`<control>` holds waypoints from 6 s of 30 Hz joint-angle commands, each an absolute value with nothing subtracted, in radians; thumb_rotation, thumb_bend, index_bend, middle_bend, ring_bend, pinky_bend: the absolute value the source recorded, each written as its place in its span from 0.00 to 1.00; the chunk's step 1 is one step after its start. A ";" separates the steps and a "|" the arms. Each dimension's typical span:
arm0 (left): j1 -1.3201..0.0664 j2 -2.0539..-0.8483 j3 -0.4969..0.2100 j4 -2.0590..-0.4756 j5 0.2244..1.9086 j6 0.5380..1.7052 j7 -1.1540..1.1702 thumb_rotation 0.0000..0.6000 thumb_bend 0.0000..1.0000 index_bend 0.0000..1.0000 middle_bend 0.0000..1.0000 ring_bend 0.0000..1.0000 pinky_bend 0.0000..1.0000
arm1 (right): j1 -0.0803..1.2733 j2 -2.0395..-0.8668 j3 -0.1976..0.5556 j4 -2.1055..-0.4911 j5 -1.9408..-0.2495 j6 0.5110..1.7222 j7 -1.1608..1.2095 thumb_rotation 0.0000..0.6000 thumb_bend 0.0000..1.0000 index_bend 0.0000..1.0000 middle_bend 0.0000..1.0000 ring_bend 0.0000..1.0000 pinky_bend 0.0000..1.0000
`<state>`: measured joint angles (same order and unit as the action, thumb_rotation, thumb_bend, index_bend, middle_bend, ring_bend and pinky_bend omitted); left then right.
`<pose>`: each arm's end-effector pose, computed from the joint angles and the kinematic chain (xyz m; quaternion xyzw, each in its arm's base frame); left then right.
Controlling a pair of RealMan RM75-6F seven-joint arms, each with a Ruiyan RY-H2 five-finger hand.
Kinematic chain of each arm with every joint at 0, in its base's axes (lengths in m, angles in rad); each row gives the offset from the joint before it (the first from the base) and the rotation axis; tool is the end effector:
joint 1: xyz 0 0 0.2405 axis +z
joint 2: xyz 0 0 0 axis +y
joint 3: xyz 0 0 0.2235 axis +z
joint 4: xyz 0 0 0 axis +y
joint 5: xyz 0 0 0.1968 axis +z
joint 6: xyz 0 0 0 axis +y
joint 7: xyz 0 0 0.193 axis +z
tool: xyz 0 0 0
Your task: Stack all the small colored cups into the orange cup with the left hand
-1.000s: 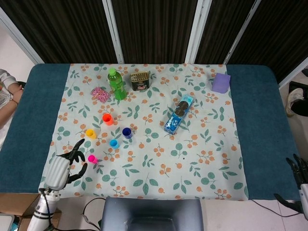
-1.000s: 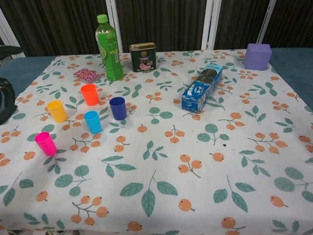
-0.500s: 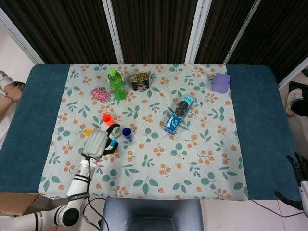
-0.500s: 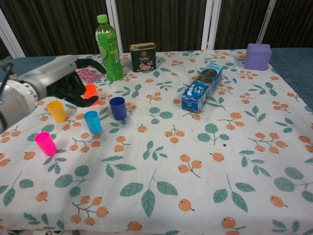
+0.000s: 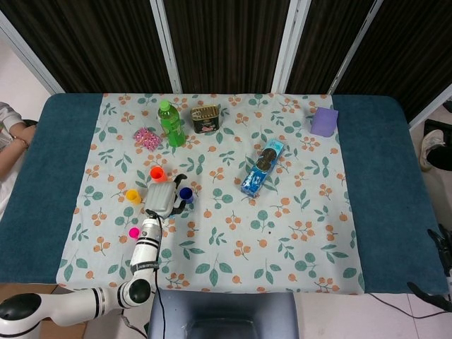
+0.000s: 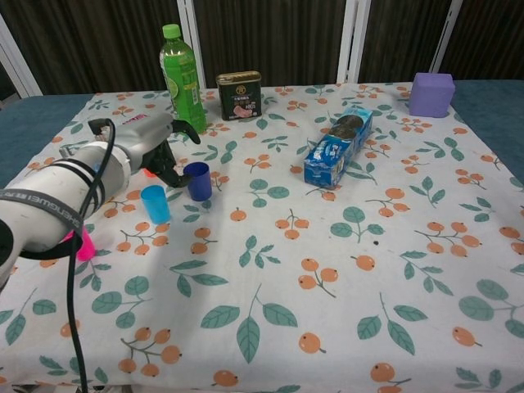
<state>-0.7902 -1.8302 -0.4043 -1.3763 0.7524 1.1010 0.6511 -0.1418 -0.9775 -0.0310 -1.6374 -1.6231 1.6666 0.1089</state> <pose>-0.0914 0.3882 -0.0440 -0.6342 -0.4653 -0.3666 0.4968 -0.2932 -0.1463 0.2014 0.5704 -0.3990 0.3720 0.6141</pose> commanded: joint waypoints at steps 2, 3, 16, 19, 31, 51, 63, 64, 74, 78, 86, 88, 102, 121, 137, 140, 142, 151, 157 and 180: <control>-0.802 -1.838 -0.386 -1.357 0.742 1.094 0.649 1.00 0.35 0.28 1.00 1.00 1.00 | -0.143 -0.977 -0.030 -1.635 -1.624 1.670 0.112 1.00 0.19 0.00 0.00 0.00 0.00; -0.802 -1.838 -0.386 -1.356 0.742 1.094 0.649 1.00 0.35 0.28 1.00 1.00 1.00 | -0.143 -0.977 -0.030 -1.635 -1.624 1.670 0.112 1.00 0.19 0.00 0.00 0.00 0.00; -0.827 -1.876 -0.373 -1.265 0.734 1.089 0.625 1.00 0.34 0.36 1.00 1.00 1.00 | -0.148 -0.973 -0.031 -1.632 -1.628 1.679 0.125 1.00 0.19 0.00 0.00 0.00 0.00; -0.830 -1.881 -0.372 -1.255 0.739 1.091 0.616 1.00 0.34 0.40 1.00 1.00 1.00 | -0.149 -0.972 -0.031 -1.631 -1.628 1.681 0.129 1.00 0.19 0.00 0.00 0.00 0.00; -0.832 -1.880 -0.374 -1.255 0.755 1.098 0.579 1.00 0.34 0.47 1.00 1.00 1.00 | -0.151 -0.971 -0.029 -1.631 -1.627 1.685 0.134 1.00 0.19 0.00 0.00 0.00 0.00; -0.813 -1.748 -0.449 -1.226 0.770 1.131 0.487 1.00 0.34 0.48 1.00 1.00 1.00 | -0.154 -0.969 -0.027 -1.631 -1.624 1.687 0.139 1.00 0.19 0.00 0.00 0.00 0.00; -0.826 -1.779 -0.433 -1.135 0.747 1.096 0.478 1.00 0.34 0.48 1.00 1.00 1.00 | -0.155 -0.966 -0.021 -1.631 -1.615 1.688 0.147 1.00 0.19 0.00 0.00 0.00 0.00; -0.826 -1.781 -0.432 -1.131 0.745 1.094 0.478 1.00 0.34 0.48 1.00 1.00 1.00 | -0.155 -0.966 -0.021 -1.631 -1.614 1.689 0.148 1.00 0.19 0.00 0.00 0.00 0.00; -0.829 -1.796 -0.419 -1.084 0.740 1.065 0.469 1.00 0.35 0.35 1.00 1.00 1.00 | -0.156 -0.966 -0.020 -1.631 -1.614 1.692 0.149 1.00 0.19 0.00 0.00 0.00 0.00; -0.824 -1.788 -0.413 -1.098 0.734 1.053 0.472 1.00 0.36 0.04 1.00 1.00 1.00 | -0.155 -0.967 -0.019 -1.630 -1.612 1.688 0.146 1.00 0.19 0.00 0.00 0.00 0.00; -0.758 -1.678 -0.364 -1.312 0.783 1.097 0.478 1.00 0.35 0.00 1.00 1.00 1.00 | -0.153 -0.973 -0.021 -1.632 -1.616 1.682 0.130 1.00 0.19 0.00 0.00 0.00 0.00; -0.723 -1.627 -0.338 -1.398 0.804 1.120 0.478 1.00 0.35 0.03 1.00 1.00 1.00 | -0.153 -0.975 -0.022 -1.632 -1.618 1.680 0.124 1.00 0.19 0.00 0.00 0.00 0.00; -0.644 -1.555 -0.246 -1.451 0.782 1.092 0.448 1.00 0.34 0.19 1.00 1.00 1.00 | -0.148 -0.987 -0.027 -1.636 -1.627 1.671 0.092 1.00 0.19 0.00 0.00 0.00 0.00; -0.655 -1.616 -0.263 -1.305 0.787 1.046 0.384 1.00 0.34 0.45 1.00 1.00 1.00 | -0.147 -0.988 -0.024 -1.636 -1.621 1.671 0.092 1.00 0.19 0.00 0.00 0.00 0.00; -0.715 -1.626 -0.382 -1.312 0.831 1.116 0.346 1.00 0.34 0.55 1.00 1.00 1.00 | -0.146 -0.985 -0.023 -1.636 -1.619 1.669 0.097 1.00 0.19 0.00 0.00 0.00 0.00; -0.750 -1.654 -0.414 -1.289 0.842 1.140 0.351 1.00 0.34 0.55 1.00 1.00 1.00 | -0.147 -0.983 -0.021 -1.636 -1.617 1.672 0.102 1.00 0.19 0.00 0.00 0.00 0.00; -0.770 -1.675 -0.426 -1.264 0.836 1.145 0.364 1.00 0.34 0.55 1.00 1.00 1.00 | -0.148 -0.982 -0.021 -1.634 -1.616 1.674 0.107 1.00 0.19 0.00 0.00 0.00 0.00; -0.808 -1.759 -0.418 -1.137 0.809 1.111 0.377 1.00 0.34 0.55 1.00 1.00 1.00 | -0.152 -0.976 -0.020 -1.632 -1.614 1.682 0.125 1.00 0.19 0.00 0.00 0.00 0.00; -0.813 -1.779 -0.413 -1.103 0.810 1.099 0.369 1.00 0.34 0.55 1.00 1.00 1.00 | -0.152 -0.976 -0.020 -1.632 -1.613 1.681 0.126 1.00 0.19 0.00 0.00 0.00 0.00; -0.815 -1.798 -0.395 -1.126 0.817 1.066 0.403 1.00 0.35 0.00 1.00 1.00 1.00 | -0.153 -0.974 -0.019 -1.632 -1.614 1.684 0.131 1.00 0.19 0.00 0.00 0.00 0.00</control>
